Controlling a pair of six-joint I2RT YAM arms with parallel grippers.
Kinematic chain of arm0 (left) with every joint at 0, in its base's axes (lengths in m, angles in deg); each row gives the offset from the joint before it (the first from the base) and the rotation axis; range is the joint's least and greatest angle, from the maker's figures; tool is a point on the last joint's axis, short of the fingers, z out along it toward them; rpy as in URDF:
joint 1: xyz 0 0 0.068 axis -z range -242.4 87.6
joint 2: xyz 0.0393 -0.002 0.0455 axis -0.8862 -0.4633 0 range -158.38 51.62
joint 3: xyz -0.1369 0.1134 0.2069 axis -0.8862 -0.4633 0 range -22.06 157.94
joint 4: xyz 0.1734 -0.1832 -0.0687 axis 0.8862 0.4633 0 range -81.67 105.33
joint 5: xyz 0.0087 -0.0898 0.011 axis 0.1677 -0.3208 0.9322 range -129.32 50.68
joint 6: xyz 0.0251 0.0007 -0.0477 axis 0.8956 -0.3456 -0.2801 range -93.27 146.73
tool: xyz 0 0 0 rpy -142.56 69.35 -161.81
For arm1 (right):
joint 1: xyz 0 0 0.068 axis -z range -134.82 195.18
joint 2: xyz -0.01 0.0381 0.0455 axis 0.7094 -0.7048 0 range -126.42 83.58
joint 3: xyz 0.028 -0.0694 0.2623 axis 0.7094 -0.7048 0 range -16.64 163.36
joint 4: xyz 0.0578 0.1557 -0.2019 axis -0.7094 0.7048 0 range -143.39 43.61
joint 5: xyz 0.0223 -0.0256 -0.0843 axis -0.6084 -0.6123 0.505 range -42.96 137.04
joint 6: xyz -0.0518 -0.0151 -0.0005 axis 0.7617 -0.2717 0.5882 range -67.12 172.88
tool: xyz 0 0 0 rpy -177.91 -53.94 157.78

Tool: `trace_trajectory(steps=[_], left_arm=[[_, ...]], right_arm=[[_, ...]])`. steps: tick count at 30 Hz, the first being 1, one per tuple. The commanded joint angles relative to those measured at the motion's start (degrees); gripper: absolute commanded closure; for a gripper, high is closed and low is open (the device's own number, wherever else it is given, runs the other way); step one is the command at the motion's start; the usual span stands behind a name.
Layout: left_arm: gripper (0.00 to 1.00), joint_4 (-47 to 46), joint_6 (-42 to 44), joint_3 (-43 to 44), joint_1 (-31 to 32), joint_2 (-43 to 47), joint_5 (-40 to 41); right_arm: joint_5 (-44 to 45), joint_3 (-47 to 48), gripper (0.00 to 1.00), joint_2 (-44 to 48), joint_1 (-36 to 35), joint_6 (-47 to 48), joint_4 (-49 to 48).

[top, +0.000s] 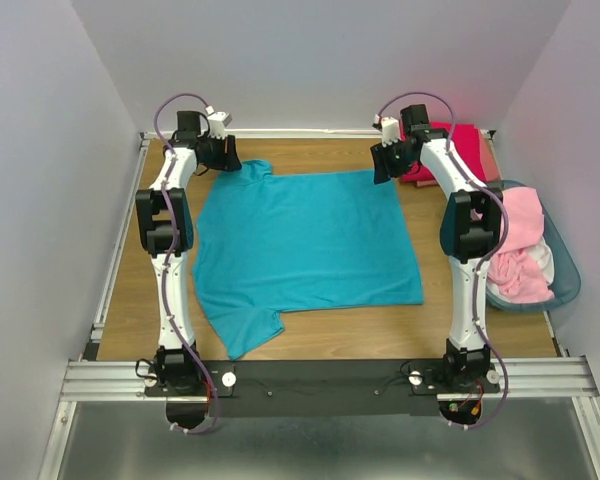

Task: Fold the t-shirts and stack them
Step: Grap the side of the flattened tshirt furthest away from the robot with both arms

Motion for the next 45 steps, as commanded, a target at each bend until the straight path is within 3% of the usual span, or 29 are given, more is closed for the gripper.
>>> trace_trajectory(steps=[1, 6, 10, 14, 19, 20, 21, 23, 24, 28, 30, 33, 35, 39, 45], left_arm=[[0.39, -2.39, -3.95, 2.95, -0.47, -4.32, -4.5], [0.69, -3.78, -4.65, 3.49, -0.47, -5.82, -8.8], [0.78, -10.29, -3.87, -2.48, 0.06, 0.65, -9.69], [0.87, -13.37, 5.1, -9.85, 2.69, 9.19, -7.15], [0.86, -16.97, 29.85, -32.68, 10.15, 26.47, 2.31], [0.85, -20.55, 33.02, -42.21, 13.13, 29.48, 6.53], [0.79, -22.58, 40.53, -47.26, 14.55, 32.29, 8.22], [0.74, -27.15, 47.43, -57.37, 17.53, 40.82, 11.39], [0.63, -31.35, 53.29, -66.38, 20.42, 45.55, 14.71], [0.46, -37.01, 60.64, -80.61, 25.1, 54.35, 19.66], [0.43, -35.19, 56.54, -80.8, 24.93, 56.31, 19.58], [0.42, -25.65, 49.35, -71.79, 21.95, 56.67, 13.72], [0.44, -17.12, 44.77, -67.02, 19.85, 53.78, 10.1], [0.5, -9.79, 38.78, -59.11, 17.82, 47.01, 3.25], [0.57, -5.39, 33.5, -54.71, 14.92, 38.57, -3.7]], right_arm=[[-1.03, -1.87, 0.45, 4.35, -0.25, -0.6, -0.23], [0.11, -3.27, 0.45, 6.46, -0.25, -0.43, -0.06], [0.2, -5.29, 0.45, 7.95, -0.25, -0.08, 0.03], [-0.33, -8.02, 0.45, 9.8, -0.25, 0.1, -0.06], [-1.65, -12.41, 0.45, 11.82, -0.25, 0.45, -0.15], [-2.34, -13.29, 0.45, 12.52, -0.25, 0.63, -0.06], [-2.53, -14.51, 0.45, 12.7, -0.25, 0.8, 0.03], [-3.14, -15.84, 0.44, 13.23, -0.17, 1.24, -0.06], [-3.58, -16.8, 0.44, 13.49, -0.25, 1.51, 0.03], [-5.69, -18.22, 0.44, 13.58, -0.34, 1.33, 0.03], [-6.83, -18.74, 0.44, 13.41, -0.25, 0.81, 0.03], [-8.5, -18.48, 0.45, 12.97, -0.43, -0.6, 0.03], [-9.64, -17.7, 0.47, 12.53, -1.48, -1.39, -0.06], [-12.1, -14.28, 0.57, 10.6, -4.55, -4.2, -0.15], [-13.87, -10.4, 0.6, 6.29, -10.78, -9.65, -0.41]])
